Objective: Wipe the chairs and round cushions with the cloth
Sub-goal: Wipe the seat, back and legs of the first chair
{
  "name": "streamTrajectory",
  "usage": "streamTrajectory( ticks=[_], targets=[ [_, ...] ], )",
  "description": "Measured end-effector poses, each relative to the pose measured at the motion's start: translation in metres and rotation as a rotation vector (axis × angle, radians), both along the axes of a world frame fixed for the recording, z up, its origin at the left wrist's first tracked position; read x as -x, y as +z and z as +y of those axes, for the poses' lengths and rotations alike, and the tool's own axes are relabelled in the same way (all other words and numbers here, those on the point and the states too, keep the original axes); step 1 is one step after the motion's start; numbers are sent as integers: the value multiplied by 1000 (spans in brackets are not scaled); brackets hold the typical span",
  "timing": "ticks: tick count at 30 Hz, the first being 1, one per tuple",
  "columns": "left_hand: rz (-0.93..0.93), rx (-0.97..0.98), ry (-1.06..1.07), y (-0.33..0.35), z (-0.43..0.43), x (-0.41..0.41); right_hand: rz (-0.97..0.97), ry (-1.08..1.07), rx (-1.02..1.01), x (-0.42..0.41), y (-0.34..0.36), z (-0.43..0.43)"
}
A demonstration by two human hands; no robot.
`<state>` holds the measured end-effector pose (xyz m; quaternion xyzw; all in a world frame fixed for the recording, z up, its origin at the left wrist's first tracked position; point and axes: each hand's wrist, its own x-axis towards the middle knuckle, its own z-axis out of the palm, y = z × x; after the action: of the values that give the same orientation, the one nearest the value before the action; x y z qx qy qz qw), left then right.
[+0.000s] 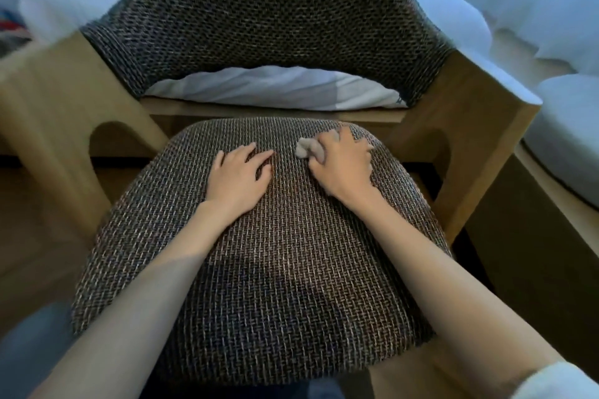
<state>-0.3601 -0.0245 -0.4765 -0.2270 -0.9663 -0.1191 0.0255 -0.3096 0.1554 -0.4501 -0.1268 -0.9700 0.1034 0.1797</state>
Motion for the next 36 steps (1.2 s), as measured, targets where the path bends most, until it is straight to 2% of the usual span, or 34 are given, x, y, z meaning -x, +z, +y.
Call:
streamTrajectory(
  ticks=[4,6,10,15,22,26,29,33,36],
  targets=[
    [-138,129,19,11,4,20,-93,120,41,-19,9,6],
    [-209,192,12,20,9,34,-61,108,122,-6,20,6],
    [-259,241,-25,32,16,56,227,58,253,43,64,4],
    [-323,238,-102,36,15,82,549,105,216,110,138,-1],
    [-304,246,-204,25,13,115,722,65,93,208,190,2],
    [-275,158,-222,16,14,129,810,-7,40,238,171,-1],
    [-258,73,-210,9,15,134,812,57,41,238,126,-1],
    [-240,30,-201,5,17,137,594,163,14,204,48,1],
    [-204,2,-202,2,16,136,530,219,60,183,46,3]
  ],
)
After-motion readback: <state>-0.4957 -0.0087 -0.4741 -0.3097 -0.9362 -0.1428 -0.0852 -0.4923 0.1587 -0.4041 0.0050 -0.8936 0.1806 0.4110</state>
